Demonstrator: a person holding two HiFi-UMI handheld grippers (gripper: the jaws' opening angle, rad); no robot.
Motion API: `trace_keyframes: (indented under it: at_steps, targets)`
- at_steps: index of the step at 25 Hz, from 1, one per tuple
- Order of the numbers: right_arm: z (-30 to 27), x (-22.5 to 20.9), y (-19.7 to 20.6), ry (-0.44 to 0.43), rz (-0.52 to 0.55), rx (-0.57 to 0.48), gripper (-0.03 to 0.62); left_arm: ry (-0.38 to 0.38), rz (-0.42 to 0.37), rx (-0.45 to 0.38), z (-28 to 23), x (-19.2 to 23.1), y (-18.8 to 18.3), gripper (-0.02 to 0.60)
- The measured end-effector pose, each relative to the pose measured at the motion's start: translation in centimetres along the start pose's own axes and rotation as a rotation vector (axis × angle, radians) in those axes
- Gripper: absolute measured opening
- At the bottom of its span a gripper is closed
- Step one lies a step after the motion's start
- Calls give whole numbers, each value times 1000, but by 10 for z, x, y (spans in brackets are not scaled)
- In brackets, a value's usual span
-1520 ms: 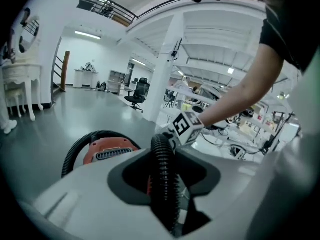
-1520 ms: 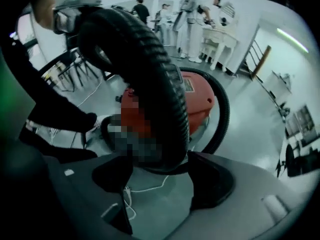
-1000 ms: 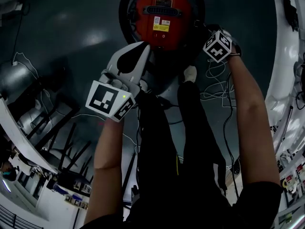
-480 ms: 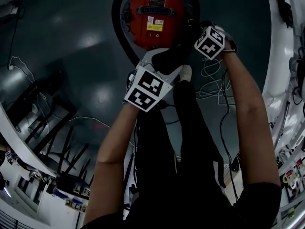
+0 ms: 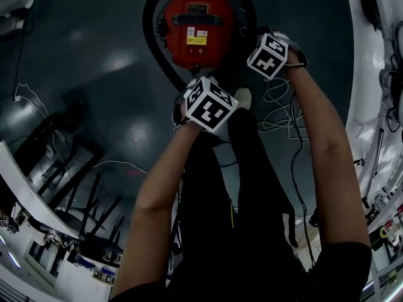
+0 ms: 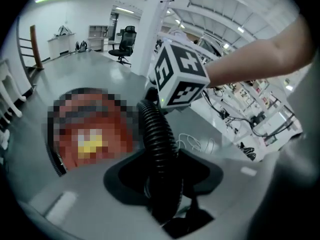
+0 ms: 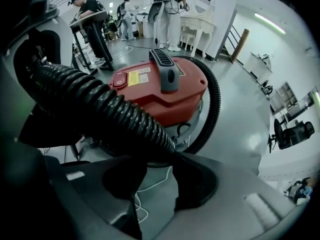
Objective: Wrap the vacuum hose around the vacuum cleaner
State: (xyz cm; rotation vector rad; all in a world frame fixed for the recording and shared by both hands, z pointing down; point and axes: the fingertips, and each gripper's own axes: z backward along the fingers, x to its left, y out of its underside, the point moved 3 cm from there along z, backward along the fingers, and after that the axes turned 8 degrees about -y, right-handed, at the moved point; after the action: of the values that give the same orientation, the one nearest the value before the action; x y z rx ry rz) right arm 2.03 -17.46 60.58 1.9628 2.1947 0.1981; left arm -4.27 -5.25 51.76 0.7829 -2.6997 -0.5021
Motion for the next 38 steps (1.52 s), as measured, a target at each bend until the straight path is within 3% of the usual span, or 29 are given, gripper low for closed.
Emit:
trace_keyframes:
  at_steps: [5,9,12,18,22,26,32,38]
  targets:
    - [3,6,3,19,-47,-137,173,58,151,-119,26,3,-20,183]
    - [4,10,2,14,-158,-250,184,57,155,-150,46,6,-31,181]
    - [1,15,0,-29,-228,-292,269,60,154,-177,62,7,-37,181]
    - [-20,31,16,-83,-398,-298,287,77,117,-210,100,6,-43,179]
    - [-38,41,17,-92,-474,-314,253,107,111,-242,129,3,-47,179]
    - [-37,39,9,-68,-460,-336,176,138,122,-265,146,3,-41,179]
    - [-20,28,10,-50,-452,-333,167,141,176,-306,146,30,-28,178]
    - [-7,11,9,-48,-448,-245,166,69,181,-337,137,57,-15,178]
